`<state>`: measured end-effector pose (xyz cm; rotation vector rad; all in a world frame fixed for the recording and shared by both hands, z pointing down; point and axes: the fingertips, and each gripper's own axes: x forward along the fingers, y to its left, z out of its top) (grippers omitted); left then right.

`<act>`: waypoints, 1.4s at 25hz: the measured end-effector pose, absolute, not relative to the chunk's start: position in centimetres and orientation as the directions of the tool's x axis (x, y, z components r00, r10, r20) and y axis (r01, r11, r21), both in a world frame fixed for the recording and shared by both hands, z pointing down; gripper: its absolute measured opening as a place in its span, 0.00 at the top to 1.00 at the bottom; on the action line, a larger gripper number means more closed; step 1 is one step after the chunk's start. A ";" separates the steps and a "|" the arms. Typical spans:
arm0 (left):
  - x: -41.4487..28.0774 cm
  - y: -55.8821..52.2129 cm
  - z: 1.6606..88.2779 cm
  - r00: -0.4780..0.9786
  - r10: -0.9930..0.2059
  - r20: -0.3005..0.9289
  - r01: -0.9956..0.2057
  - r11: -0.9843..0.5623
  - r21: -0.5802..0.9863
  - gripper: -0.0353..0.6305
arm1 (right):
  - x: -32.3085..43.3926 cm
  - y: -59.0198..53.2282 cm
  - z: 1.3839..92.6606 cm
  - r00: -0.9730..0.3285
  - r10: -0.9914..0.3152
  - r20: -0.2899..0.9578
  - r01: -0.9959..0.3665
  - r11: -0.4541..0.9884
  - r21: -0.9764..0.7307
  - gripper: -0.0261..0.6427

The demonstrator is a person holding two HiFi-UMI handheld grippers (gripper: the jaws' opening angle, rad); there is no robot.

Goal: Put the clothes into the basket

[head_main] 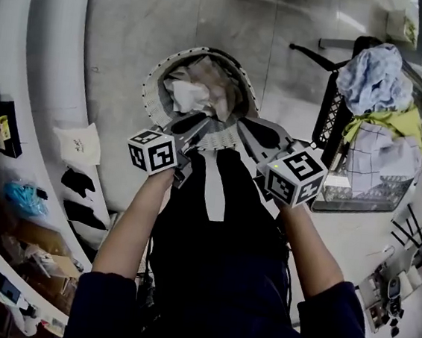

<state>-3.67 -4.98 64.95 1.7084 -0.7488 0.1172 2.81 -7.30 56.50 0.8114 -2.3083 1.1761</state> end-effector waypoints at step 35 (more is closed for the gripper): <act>-15.0 1.2 13.4 0.791 -0.609 0.057 -0.612 -0.786 0.085 0.94 | -6.3 0.3 12.4 -0.814 -0.578 0.061 -0.580 0.800 -0.155 0.95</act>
